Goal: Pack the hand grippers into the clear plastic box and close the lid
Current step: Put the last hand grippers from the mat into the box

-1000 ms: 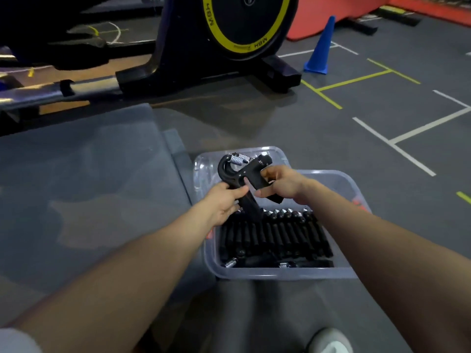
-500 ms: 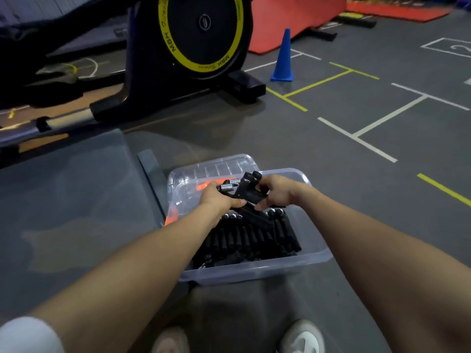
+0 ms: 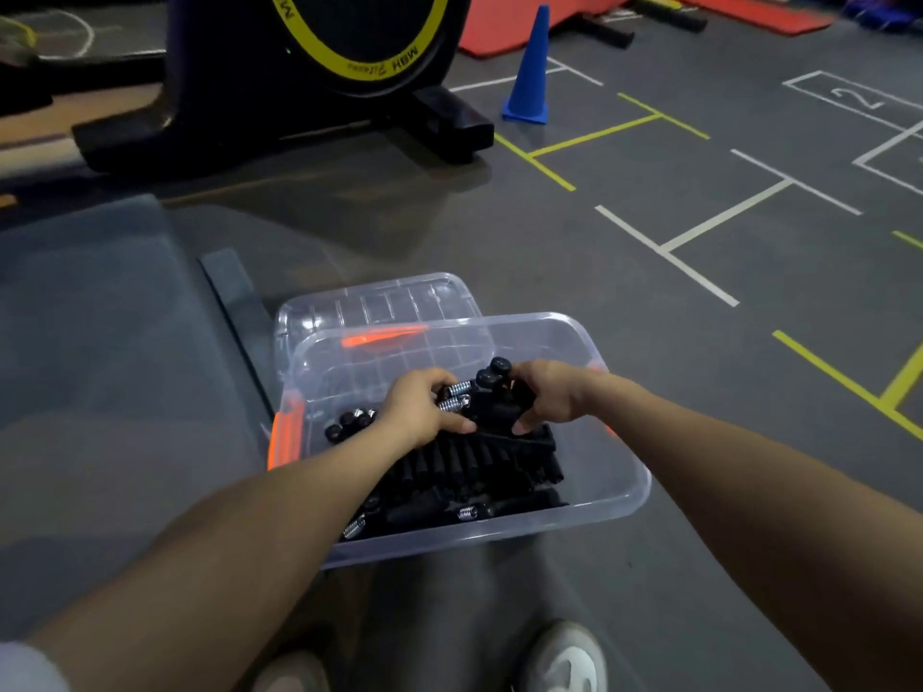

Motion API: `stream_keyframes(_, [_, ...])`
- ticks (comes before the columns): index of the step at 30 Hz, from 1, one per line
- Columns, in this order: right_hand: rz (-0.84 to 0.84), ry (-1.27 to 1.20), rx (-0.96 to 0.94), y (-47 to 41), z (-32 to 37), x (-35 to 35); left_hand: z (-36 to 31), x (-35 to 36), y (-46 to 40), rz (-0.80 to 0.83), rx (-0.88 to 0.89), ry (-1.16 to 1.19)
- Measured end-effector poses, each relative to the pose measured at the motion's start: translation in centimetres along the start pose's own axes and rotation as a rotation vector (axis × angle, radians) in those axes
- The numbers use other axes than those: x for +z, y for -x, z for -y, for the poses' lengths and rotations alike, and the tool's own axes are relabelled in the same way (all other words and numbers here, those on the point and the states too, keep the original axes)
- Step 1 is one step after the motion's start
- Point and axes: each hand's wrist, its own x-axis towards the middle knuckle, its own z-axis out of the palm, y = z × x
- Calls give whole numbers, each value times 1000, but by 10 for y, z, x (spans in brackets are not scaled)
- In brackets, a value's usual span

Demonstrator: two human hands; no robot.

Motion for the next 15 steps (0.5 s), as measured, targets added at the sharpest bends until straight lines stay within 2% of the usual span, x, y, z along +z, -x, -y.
stream_keyframes(9, [48, -127, -29, -16, -6, 24, 19, 1, 2, 2, 51, -34])
stream_keyframes(15, [37, -76, -56, -25, 6, 28, 24, -6, 9, -77, 111, -240])
